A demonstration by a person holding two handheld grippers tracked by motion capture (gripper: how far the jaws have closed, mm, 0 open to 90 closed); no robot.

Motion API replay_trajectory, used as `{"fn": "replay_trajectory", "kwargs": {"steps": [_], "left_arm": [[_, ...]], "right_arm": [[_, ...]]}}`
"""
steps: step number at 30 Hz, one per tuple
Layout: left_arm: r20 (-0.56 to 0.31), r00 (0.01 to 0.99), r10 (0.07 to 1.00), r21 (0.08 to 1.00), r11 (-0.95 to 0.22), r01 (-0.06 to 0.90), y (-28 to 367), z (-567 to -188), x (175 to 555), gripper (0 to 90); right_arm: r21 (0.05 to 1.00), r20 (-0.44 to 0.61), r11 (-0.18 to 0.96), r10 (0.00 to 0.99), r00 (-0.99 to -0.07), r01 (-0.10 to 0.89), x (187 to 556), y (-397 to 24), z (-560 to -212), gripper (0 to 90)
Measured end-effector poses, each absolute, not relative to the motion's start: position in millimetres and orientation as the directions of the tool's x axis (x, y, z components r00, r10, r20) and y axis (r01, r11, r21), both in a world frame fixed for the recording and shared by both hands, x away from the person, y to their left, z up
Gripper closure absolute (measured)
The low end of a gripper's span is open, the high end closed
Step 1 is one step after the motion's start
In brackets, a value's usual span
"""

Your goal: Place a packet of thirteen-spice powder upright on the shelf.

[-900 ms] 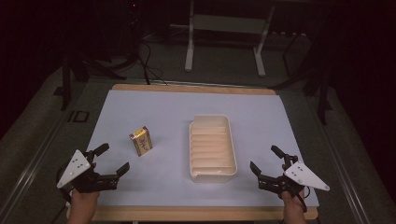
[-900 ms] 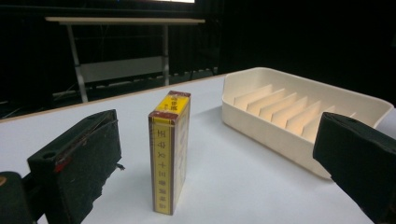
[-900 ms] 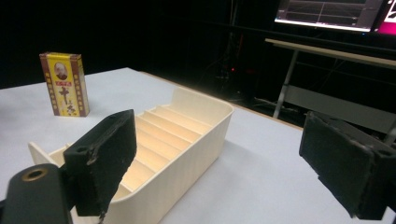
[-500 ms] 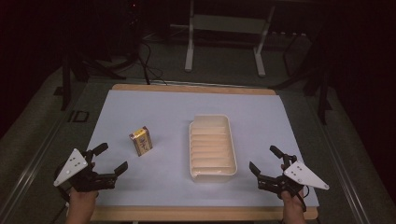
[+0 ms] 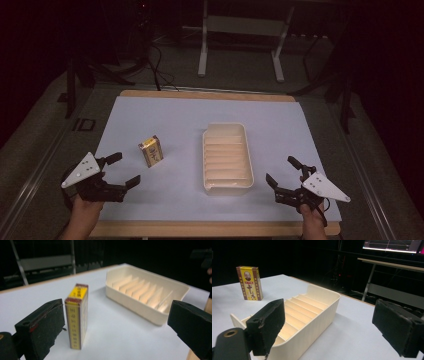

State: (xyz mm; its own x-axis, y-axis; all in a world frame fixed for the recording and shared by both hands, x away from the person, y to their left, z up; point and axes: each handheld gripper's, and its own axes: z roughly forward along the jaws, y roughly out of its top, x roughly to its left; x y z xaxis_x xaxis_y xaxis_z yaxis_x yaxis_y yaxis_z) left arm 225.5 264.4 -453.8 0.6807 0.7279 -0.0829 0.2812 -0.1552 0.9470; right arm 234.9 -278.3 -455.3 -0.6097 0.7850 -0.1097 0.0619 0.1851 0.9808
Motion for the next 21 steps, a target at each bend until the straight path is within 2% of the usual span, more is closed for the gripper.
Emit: {"fn": "replay_trajectory", "kwargs": {"steps": [11, 17, 21], "left_arm": [[-0.12, 0.616, 0.779, 0.886, -0.196, 0.421, 263, -443, 233, 1.3], [-0.09, 0.62, 0.78, 0.845, -0.27, 0.462, 260, -437, 238, 1.3], [-0.035, 0.629, 0.776, 0.819, -0.338, 0.464, 255, -431, 238, 1.3]], "right_arm": [[0.976, -0.122, 0.207, 0.772, -0.624, 0.066, 236, -274, -457, 11.1], [0.978, -0.12, 0.2, 0.772, -0.624, 0.059, 234, -274, -456, 11.1], [0.978, -0.114, 0.198, 0.77, -0.627, 0.065, 234, -274, -456, 11.1]]}}
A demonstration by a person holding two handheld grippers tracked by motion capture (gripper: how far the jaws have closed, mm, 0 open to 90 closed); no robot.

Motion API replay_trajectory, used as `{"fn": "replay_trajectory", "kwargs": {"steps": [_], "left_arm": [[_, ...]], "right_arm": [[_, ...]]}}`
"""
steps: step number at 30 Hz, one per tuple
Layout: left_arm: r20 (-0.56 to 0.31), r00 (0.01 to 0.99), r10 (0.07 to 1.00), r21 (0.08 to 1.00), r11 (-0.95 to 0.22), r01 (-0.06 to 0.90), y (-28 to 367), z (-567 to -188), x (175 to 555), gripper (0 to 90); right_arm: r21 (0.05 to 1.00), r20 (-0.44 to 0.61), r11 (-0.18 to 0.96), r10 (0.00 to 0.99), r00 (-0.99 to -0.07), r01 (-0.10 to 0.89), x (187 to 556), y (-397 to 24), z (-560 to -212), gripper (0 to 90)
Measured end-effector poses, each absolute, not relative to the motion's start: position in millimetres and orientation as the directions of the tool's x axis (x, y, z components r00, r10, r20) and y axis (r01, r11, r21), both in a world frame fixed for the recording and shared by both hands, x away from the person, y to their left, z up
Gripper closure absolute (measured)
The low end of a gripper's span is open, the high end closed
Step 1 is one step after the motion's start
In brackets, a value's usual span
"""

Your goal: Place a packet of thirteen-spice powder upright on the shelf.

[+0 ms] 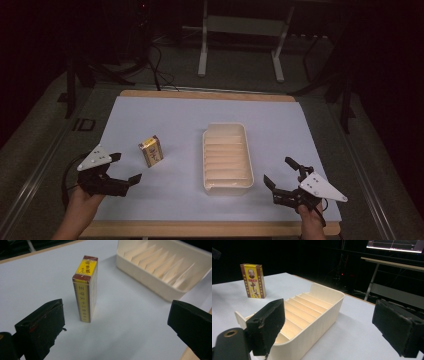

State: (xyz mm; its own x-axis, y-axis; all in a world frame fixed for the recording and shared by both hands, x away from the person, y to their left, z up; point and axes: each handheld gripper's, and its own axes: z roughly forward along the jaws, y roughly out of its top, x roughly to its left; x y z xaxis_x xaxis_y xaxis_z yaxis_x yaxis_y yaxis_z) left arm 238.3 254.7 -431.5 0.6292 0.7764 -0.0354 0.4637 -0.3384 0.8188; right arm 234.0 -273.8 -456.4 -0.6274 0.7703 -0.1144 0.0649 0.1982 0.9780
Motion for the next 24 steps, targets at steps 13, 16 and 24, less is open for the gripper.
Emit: {"fn": "replay_trajectory", "kwargs": {"steps": [13, 16, 24], "left_arm": [[-0.082, 0.671, 0.737, 0.709, -0.43, 0.559, 250, -418, 244, 1.3], [-0.102, 0.675, 0.731, 0.674, -0.448, 0.588, 249, -417, 246, 1.3], [-0.147, 0.693, 0.706, 0.512, -0.545, 0.664, 243, -416, 252, 1.2]], "right_arm": [[0.978, -0.109, 0.197, 0.761, -0.64, 0.067, 233, -274, -456, 11.1], [0.978, -0.108, 0.196, 0.76, -0.64, 0.068, 233, -274, -456, 11.2], [0.978, -0.108, 0.198, 0.759, -0.642, 0.069, 233, -274, -456, 11.2]]}}
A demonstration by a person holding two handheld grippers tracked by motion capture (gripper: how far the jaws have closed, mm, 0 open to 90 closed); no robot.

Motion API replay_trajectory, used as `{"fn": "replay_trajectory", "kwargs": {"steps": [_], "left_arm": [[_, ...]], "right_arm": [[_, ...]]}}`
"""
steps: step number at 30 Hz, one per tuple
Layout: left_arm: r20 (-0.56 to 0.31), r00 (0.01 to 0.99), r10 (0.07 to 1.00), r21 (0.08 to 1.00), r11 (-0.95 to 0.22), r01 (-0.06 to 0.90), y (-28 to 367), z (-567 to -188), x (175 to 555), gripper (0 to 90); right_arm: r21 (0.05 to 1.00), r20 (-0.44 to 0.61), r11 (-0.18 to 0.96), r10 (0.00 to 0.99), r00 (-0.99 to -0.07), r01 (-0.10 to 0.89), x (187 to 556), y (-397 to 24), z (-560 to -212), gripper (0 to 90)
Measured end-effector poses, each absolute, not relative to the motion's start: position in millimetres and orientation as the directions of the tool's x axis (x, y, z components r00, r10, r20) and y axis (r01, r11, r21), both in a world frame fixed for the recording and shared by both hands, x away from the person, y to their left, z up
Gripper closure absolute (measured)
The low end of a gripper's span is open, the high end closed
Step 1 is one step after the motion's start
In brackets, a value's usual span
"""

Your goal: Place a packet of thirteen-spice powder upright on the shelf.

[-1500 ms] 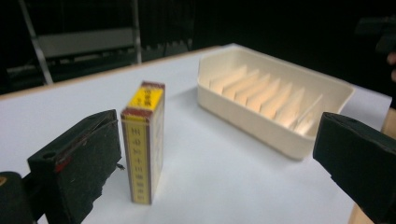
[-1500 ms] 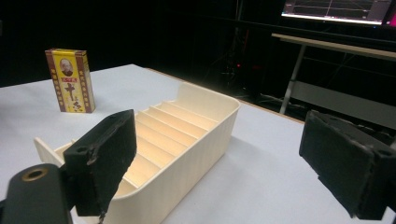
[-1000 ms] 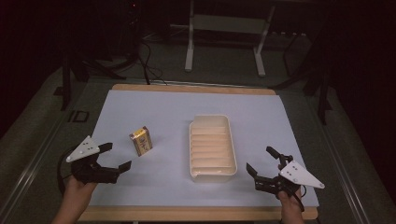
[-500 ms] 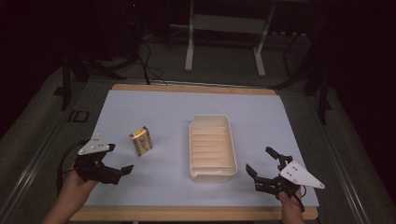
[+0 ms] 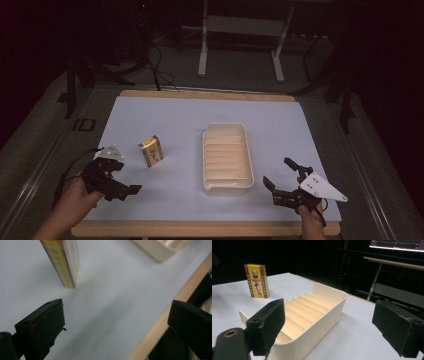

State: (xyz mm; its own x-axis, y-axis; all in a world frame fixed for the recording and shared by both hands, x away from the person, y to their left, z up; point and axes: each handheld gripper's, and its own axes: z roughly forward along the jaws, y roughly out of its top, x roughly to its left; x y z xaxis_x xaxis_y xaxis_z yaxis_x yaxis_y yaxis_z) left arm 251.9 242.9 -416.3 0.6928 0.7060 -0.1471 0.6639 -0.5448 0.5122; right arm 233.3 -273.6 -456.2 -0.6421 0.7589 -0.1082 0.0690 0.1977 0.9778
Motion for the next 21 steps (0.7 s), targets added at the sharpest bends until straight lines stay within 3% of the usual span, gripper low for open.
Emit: {"fn": "replay_trajectory", "kwargs": {"steps": [12, 16, 21], "left_arm": [[-0.146, 0.688, 0.711, 0.295, -0.633, 0.716, 237, -420, 264, 1.3], [-0.118, 0.732, 0.671, 0.251, -0.693, 0.675, 230, -419, 264, 1.3], [-0.149, 0.709, 0.689, 0.191, -0.684, 0.704, 232, -416, 274, 1.3]], "right_arm": [[0.977, -0.109, 0.2, 0.757, -0.644, 0.069, 233, -273, -456, 11.1], [0.976, -0.112, 0.205, 0.755, -0.646, 0.07, 233, -273, -456, 11.1], [0.975, -0.117, 0.21, 0.753, -0.648, 0.068, 233, -272, -456, 11.2]]}}
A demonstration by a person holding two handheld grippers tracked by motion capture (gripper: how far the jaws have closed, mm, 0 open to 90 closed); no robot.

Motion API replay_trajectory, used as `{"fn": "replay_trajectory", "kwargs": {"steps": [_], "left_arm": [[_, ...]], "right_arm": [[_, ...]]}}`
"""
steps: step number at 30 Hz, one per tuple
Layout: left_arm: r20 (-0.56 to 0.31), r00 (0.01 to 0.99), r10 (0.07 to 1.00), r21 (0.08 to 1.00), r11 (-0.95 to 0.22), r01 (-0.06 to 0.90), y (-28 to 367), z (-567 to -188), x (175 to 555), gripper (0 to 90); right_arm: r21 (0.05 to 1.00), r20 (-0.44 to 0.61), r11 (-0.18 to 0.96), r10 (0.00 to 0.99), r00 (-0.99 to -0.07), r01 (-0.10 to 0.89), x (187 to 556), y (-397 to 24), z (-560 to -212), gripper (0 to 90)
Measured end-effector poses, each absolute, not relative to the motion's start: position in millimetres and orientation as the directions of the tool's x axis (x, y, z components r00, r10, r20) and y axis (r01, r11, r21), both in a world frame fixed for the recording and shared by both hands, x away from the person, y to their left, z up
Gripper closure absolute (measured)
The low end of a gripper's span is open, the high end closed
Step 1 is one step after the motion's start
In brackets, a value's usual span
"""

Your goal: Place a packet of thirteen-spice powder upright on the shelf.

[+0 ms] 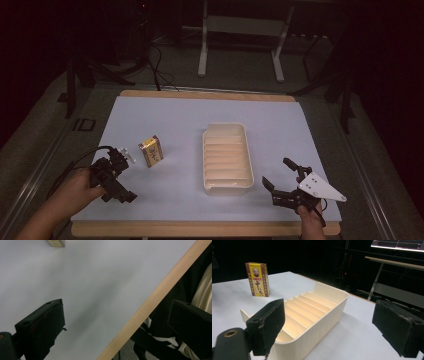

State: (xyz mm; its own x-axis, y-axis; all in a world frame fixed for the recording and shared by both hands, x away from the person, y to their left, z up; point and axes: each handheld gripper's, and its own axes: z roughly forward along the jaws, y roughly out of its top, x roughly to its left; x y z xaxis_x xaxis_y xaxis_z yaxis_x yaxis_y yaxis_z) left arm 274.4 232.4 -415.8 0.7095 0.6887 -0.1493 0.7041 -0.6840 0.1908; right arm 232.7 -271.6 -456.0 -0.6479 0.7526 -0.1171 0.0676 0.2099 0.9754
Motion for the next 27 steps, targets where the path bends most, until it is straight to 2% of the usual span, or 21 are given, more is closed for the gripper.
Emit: {"fn": "replay_trajectory", "kwargs": {"steps": [6, 14, 21, 27], "left_arm": [[-0.179, 0.673, 0.717, 0.13, -0.661, 0.739, 239, -419, 289, 1.3], [-0.219, 0.665, 0.714, 0.02, -0.678, 0.735, 239, -428, 305, 1.2], [-0.232, 0.689, 0.687, 0.067, -0.695, 0.716, 239, -417, 314, 1.3], [-0.191, 0.711, 0.677, 0.07, -0.713, 0.697, 233, -408, 324, 1.3]], "right_arm": [[0.975, -0.123, 0.212, 0.755, -0.644, 0.063, 232, -272, -455, 11.2], [0.976, -0.122, 0.21, 0.76, -0.639, 0.063, 232, -272, -455, 11.2], [0.98, -0.105, 0.189, 0.764, -0.637, 0.065, 232, -274, -455, 11.1], [0.98, -0.1, 0.185, 0.761, -0.64, 0.068, 232, -272, -455, 11.2]]}}
